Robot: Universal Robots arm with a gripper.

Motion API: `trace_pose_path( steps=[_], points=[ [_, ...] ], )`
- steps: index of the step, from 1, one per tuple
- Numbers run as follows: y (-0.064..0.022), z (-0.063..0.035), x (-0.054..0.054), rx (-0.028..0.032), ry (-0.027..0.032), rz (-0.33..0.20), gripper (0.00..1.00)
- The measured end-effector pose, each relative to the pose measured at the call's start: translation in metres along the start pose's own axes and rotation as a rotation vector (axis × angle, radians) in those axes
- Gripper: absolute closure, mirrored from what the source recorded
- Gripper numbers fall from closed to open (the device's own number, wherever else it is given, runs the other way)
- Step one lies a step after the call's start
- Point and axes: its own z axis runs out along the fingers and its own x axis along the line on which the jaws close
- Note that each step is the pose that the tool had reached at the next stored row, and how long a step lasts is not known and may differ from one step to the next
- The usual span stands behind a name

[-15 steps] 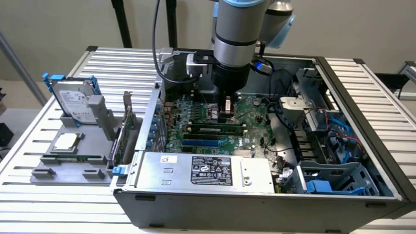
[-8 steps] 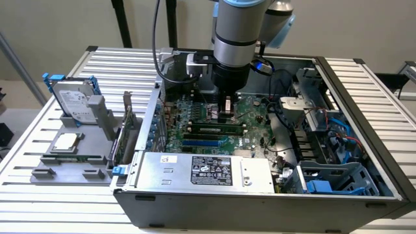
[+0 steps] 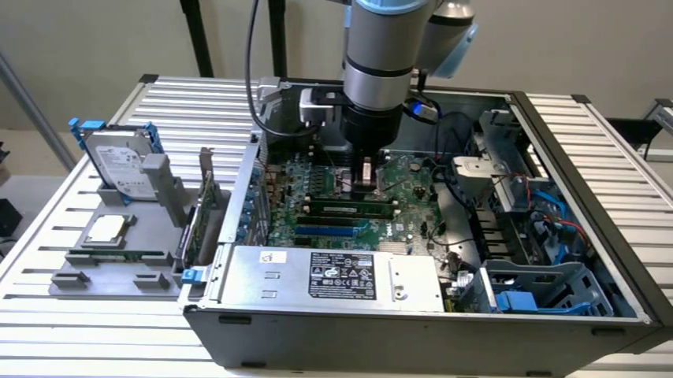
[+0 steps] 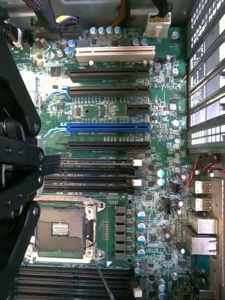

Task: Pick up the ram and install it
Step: 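Press down the ram until it locks into place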

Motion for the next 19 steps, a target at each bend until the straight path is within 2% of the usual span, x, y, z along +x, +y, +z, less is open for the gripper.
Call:
trace_pose_path(
  steps=[4,19],
  points=[
    [0.0033,0.0052,0.0,0.0,0.0,0.0,0.89],
    [0.0034,0.021,0.0,-0.0002,0.0007,0.0,0.89]
  ],
)
